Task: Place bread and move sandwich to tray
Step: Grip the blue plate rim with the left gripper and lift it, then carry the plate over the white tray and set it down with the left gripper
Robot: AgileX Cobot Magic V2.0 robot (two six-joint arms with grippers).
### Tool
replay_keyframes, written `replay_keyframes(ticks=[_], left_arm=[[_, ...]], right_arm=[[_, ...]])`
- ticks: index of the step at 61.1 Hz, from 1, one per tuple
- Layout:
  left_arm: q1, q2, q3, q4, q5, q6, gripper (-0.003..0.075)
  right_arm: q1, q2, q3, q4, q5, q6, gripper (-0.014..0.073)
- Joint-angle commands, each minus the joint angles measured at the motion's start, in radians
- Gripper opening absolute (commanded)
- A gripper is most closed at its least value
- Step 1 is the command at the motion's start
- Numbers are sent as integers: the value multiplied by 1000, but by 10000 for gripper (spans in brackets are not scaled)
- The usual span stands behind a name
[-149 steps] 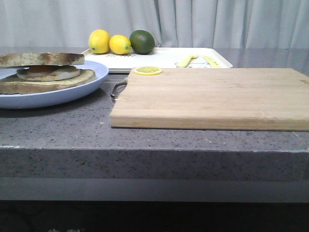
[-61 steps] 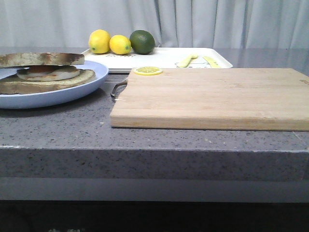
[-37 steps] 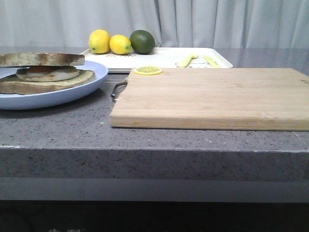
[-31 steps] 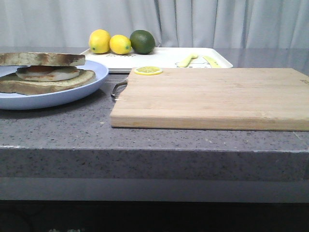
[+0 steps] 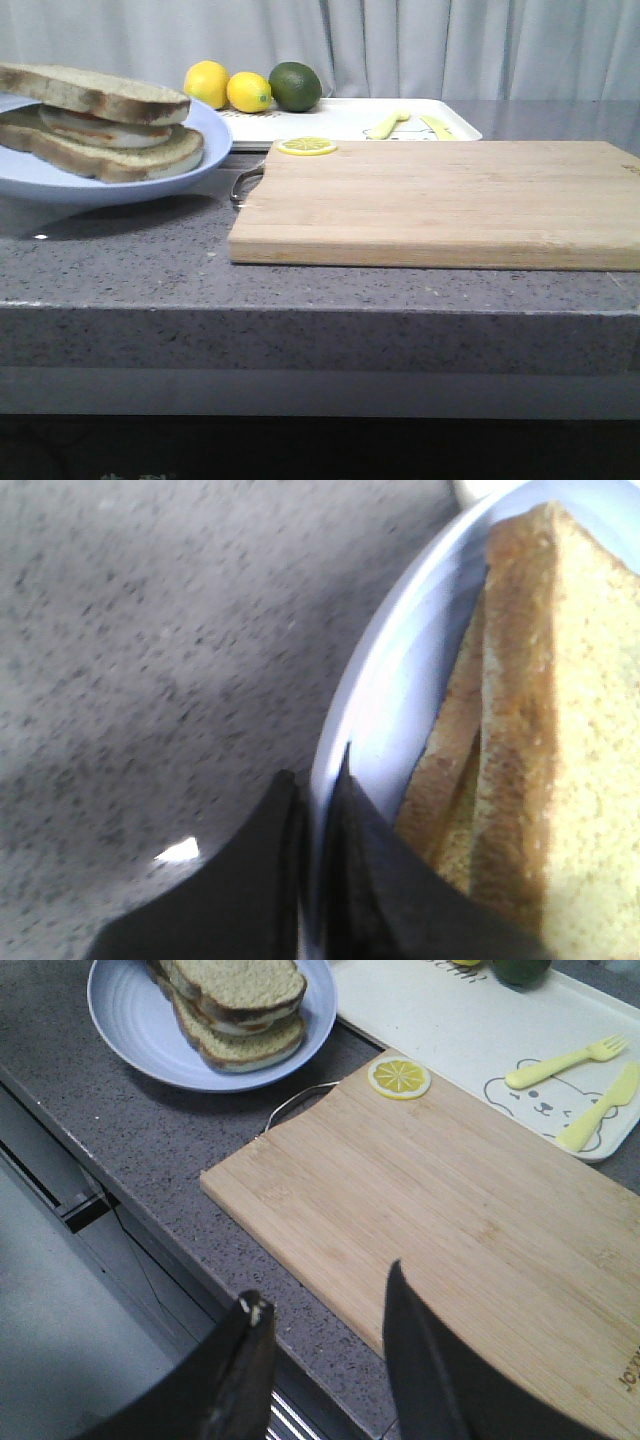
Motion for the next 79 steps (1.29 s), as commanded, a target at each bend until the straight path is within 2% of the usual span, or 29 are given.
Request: replay_keyframes(ticks=[1,14,26,44,60,79], left_arm=[[-1,-58,-59,-151,-19,-5,-20],[-9,-54,-93,-271,-81,16,-20],[-72,-1,-180,-280,-120,11,-20],[-164,195,-413,-237,-116,-147,-20],[-190,372,-593,-202,-114,-235,-20],[-190,480,-685,-197,-105,-302,-9]], right_arm=[[-6,-1,-27,-6,-71,-3,297],[-6,-1,-27,-6,-71,-3,297],[-6,-1,-27,-6,-70,-3,297],[-6,-1,-27,-6,-70,-3,297],[-6,-1,-27,-6,-70,-3,297],[-6,-1,-27,-6,-70,-3,297]])
